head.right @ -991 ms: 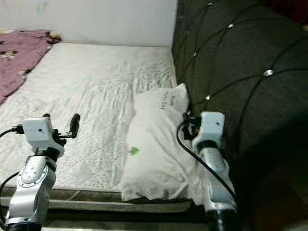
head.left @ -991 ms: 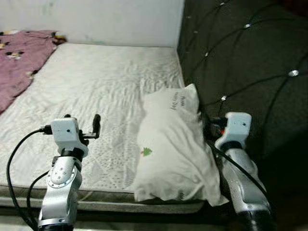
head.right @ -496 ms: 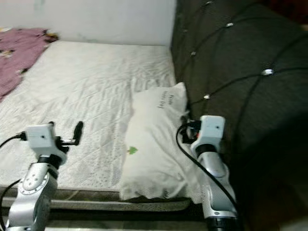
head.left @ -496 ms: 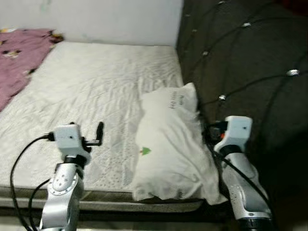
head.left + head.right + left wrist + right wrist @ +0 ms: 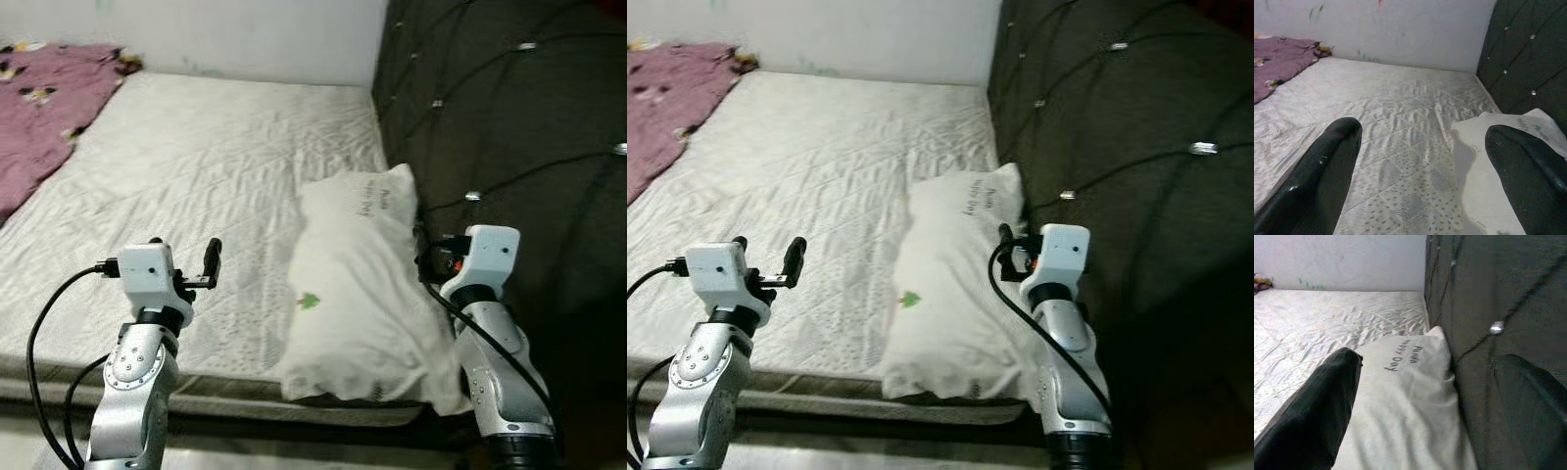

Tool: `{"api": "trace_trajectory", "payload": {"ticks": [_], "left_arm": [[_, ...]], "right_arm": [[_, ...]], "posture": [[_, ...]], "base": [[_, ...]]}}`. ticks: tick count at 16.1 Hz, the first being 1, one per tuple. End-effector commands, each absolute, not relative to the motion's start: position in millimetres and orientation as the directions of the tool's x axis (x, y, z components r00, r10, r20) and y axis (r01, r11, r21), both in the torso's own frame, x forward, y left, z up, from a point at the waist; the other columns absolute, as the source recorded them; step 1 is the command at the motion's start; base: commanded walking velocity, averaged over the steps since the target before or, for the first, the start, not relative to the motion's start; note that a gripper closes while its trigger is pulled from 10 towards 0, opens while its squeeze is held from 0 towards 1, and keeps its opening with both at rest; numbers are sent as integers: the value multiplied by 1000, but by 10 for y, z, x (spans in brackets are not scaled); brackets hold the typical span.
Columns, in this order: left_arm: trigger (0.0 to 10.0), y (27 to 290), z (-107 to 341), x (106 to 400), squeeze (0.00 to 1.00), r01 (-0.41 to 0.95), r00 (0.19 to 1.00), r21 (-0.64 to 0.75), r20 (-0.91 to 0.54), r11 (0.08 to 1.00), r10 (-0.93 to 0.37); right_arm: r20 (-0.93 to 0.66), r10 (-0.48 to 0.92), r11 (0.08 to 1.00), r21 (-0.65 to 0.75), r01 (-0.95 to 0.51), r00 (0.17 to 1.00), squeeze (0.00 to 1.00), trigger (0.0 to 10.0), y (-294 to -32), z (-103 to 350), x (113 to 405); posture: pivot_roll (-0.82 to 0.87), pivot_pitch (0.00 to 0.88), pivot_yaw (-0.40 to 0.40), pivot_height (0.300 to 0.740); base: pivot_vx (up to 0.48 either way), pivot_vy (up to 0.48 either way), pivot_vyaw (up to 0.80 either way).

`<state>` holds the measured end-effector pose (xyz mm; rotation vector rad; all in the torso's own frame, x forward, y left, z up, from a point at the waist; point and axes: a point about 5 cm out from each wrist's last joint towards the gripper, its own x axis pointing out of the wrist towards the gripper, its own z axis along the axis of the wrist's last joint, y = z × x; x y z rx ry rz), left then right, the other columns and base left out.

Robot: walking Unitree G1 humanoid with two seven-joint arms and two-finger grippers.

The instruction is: Clean up the room

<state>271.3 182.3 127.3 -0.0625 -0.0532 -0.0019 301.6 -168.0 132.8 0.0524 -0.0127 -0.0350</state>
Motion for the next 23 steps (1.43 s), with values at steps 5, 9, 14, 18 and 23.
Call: {"api": "trace_trajectory", "payload": {"ticks": [5,9,14,18,23], "left_arm": [[10000,1798,1286,2690,0,14,999,-79,45,997,-11],[10000,1789,1276,2678,0,19,999,-82,39,996,-16],[10000,1780,1290,2651,0,35,999,-77,44,996,-31],[10000,1764,1311,2645,0,41,998,-60,58,997,-38],[10000,1710,1335,2610,0,95,993,-106,78,990,-87]], "right_arm": [[-9,-36,995,90,36,999,0,10000,-1658,1297,3009],[-16,-28,994,102,30,999,0,10000,-1653,1286,3007],[-24,-24,994,110,26,999,0,10000,-1638,1274,3003],[-30,-22,993,112,25,999,0,10000,-1645,1267,3004],[-39,-16,994,105,20,999,0,10000,-1642,1261,3006]], "posture": [[-58,69,-5,740],[-51,73,-7,740],[-48,79,-5,740],[-50,83,-7,740],[-51,86,-11,740]], "base": [[0,480,0],[0,480,0],[0,480,0],[0,356,0],[118,0,-100]]}}
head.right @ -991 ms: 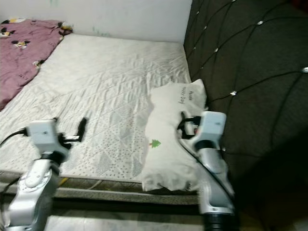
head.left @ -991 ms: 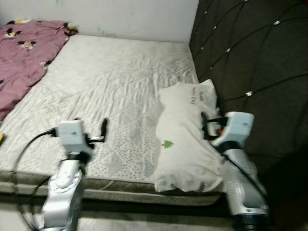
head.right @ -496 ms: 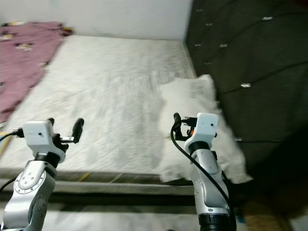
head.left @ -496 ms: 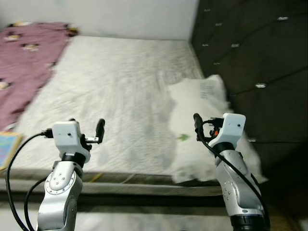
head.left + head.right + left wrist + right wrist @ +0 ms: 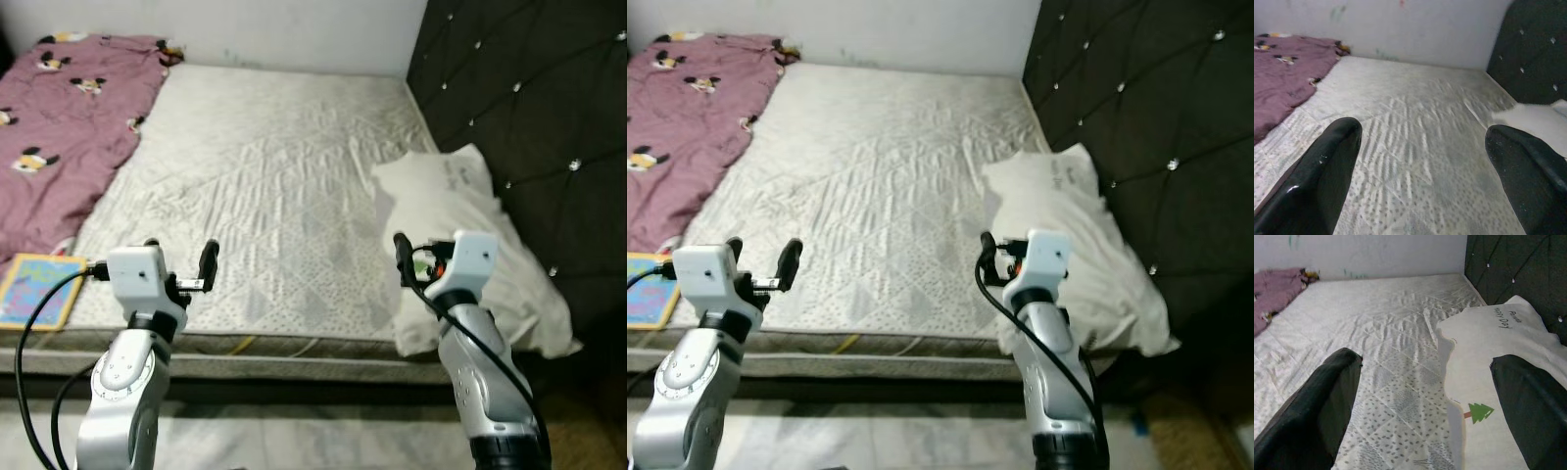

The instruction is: Clean up the room

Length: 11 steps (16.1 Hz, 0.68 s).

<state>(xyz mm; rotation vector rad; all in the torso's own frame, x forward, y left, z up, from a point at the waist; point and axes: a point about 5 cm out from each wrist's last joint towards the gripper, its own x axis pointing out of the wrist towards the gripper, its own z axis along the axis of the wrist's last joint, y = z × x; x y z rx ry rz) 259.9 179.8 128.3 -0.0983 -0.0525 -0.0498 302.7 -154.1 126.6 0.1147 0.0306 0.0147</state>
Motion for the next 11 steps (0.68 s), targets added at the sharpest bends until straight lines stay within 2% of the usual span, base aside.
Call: {"api": "trace_trajectory", "payload": {"ticks": [1,3,11], "left_arm": [[10000,1705,1337,2607,0,98,993,-107,78,989,-90],[10000,1700,1338,2605,0,103,992,-110,78,989,-95],[10000,1683,1329,2595,0,116,991,-116,74,987,-107]], "right_arm": [[-39,-15,994,105,19,999,0,10000,-1644,1259,3005],[-41,-13,994,104,18,999,0,10000,-1643,1256,3007],[-43,0,996,94,4,999,0,10000,-1633,1254,3009]], "posture": [[-51,87,-11,740],[-53,87,-13,740],[-51,80,-16,740]], "base": [[379,0,-494],[390,0,-481],[401,0,0]]}}
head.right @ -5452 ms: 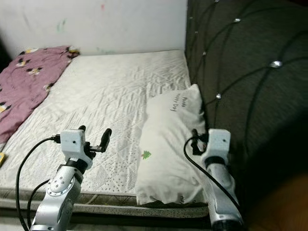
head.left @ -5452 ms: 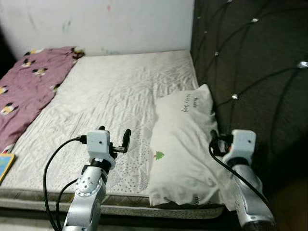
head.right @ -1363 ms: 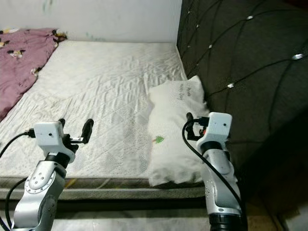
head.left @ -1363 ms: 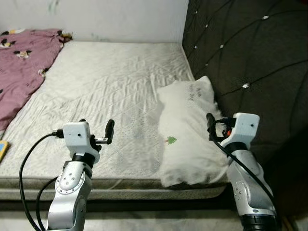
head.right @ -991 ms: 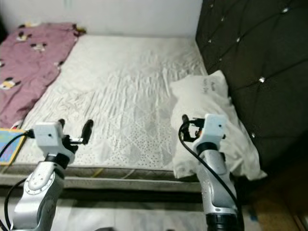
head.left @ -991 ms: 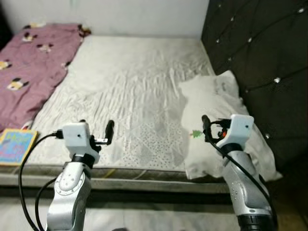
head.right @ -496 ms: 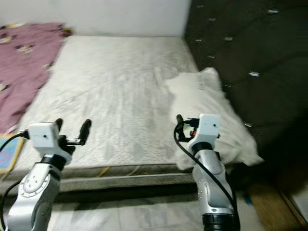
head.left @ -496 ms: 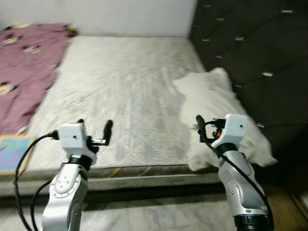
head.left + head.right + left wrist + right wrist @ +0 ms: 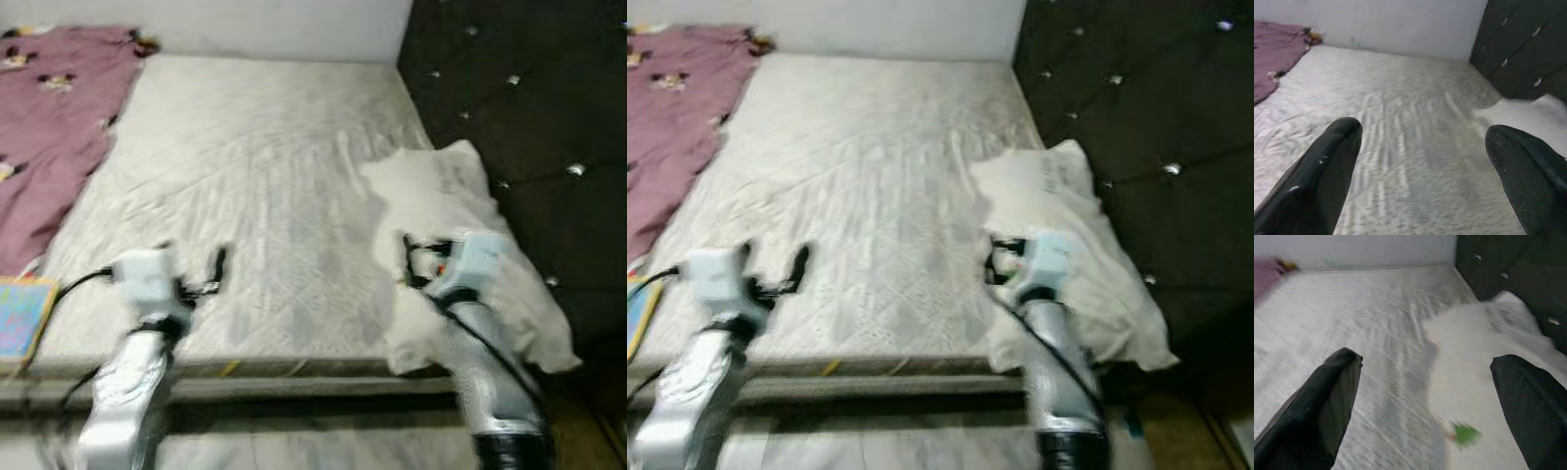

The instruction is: Clean up the room

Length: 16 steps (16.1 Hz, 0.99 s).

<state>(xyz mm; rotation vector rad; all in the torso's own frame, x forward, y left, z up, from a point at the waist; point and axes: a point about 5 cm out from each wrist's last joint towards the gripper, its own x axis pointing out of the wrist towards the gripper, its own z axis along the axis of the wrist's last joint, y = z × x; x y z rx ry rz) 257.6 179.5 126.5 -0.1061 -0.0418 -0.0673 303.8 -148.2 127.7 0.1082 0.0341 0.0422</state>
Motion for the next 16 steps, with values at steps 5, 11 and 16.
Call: {"api": "trace_trajectory", "payload": {"ticks": [5,11,16], "left_arm": [[10000,1704,1261,2616,0,79,997,-113,28,990,-76],[10000,1696,1269,2636,0,77,997,-124,27,989,-74],[10000,1700,1269,2646,0,70,997,-129,24,989,-68]], "right_arm": [[-59,-7,995,95,13,998,0,10000,-1637,1230,3025],[-58,-5,996,92,10,998,0,10000,-1634,1240,3041],[-55,1,996,88,4,998,0,10000,-1625,1251,3049]], "posture": [[-45,75,-16,740],[-47,83,-17,740],[-47,86,-22,740]], "base": [[56,0,0],[0,400,-224],[0,480,-81]]}}
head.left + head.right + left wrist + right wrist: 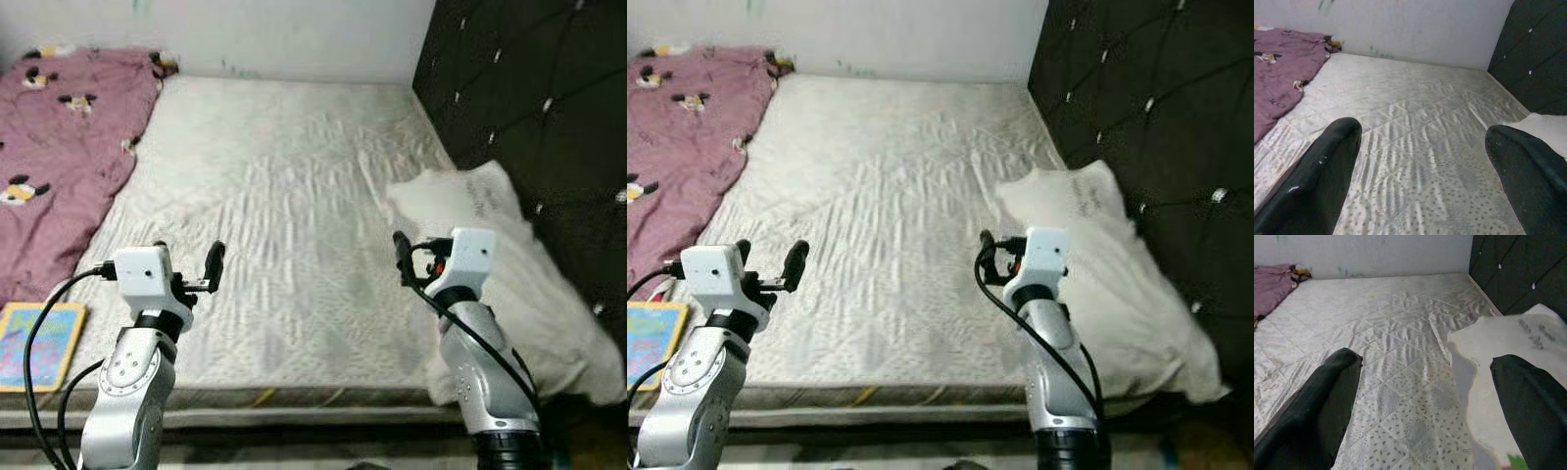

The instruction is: Clean up the room

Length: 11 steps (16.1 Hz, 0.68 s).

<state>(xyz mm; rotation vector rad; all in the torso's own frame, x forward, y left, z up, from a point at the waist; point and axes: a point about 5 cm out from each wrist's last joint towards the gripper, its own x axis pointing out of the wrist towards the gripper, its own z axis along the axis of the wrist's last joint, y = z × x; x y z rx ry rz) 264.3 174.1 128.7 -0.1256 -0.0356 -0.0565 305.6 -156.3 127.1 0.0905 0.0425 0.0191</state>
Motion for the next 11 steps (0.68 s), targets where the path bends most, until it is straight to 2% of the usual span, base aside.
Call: {"api": "trace_trajectory", "payload": {"ticks": [1,11], "left_arm": [[10000,1701,1269,2646,0,70,997,-129,24,989,-67],[10000,1699,1270,2653,0,67,998,-130,24,989,-64]], "right_arm": [[-55,2,996,87,3,999,0,10000,-1624,1252,3050],[-58,6,996,85,-1,998,0,10000,-1619,1247,3058]], "posture": [[-47,86,-22,740],[-48,89,-21,740]], "base": [[0,480,0],[0,480,0]]}}
